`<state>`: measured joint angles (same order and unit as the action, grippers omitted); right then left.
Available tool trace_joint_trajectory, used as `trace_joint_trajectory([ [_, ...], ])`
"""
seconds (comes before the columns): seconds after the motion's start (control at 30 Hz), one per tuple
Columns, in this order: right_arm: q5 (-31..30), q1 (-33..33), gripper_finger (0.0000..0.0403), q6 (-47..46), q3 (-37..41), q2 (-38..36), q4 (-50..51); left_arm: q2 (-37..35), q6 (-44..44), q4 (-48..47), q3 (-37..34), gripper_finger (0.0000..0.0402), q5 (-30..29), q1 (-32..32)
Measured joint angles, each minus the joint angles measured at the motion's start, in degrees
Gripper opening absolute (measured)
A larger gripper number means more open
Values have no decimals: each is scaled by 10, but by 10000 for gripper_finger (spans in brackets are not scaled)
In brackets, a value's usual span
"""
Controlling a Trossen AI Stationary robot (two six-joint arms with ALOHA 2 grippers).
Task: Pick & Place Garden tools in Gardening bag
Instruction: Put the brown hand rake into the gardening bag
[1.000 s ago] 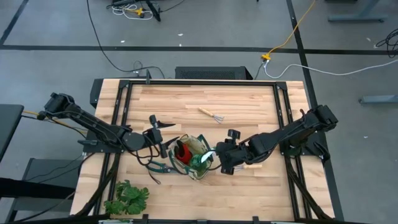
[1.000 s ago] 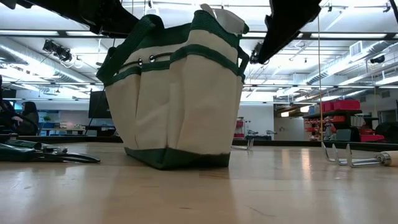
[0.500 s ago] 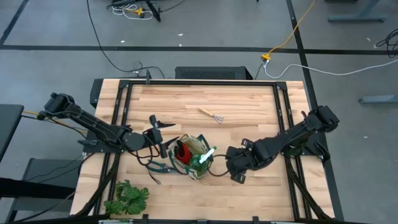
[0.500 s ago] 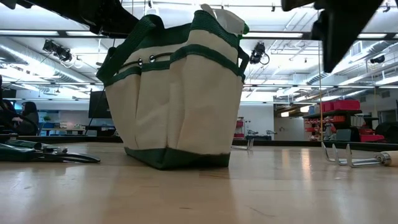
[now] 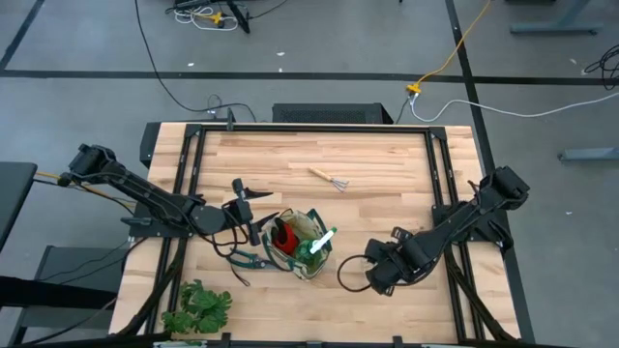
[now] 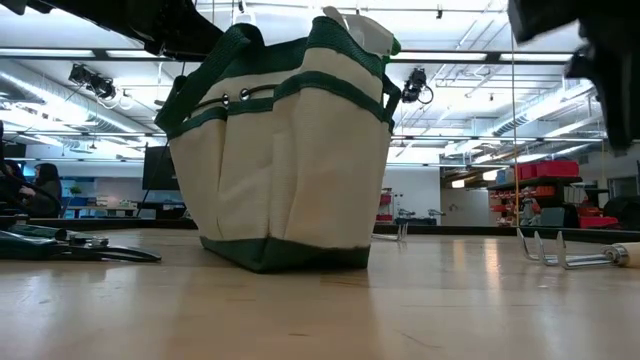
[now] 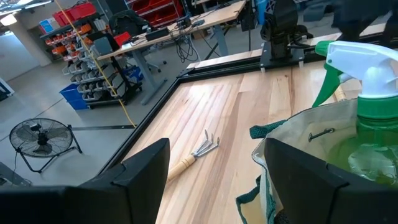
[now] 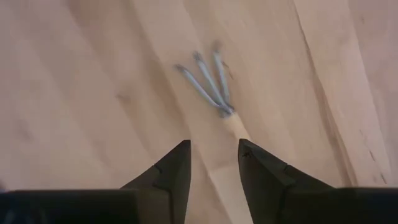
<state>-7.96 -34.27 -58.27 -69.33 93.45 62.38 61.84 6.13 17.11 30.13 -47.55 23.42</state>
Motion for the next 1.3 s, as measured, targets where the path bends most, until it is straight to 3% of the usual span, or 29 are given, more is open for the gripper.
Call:
trace_joint_trajectory([
  [0.33, 0, -1, 145, -23, 73, 0, -22, 0, 0, 0, 0, 270, 0, 0],
  [0.57, 20, 0, 156, -9, 130, 0, -91, 0, 0, 0, 0, 270, 0, 0],
  [0.9, -15, 1, 156, 17, 137, 0, -98, 0, 0, 0, 0, 270, 0, 0],
  [1.3, -16, 1, 156, 23, 137, 0, -105, 0, 0, 0, 0, 270, 0, 0],
])
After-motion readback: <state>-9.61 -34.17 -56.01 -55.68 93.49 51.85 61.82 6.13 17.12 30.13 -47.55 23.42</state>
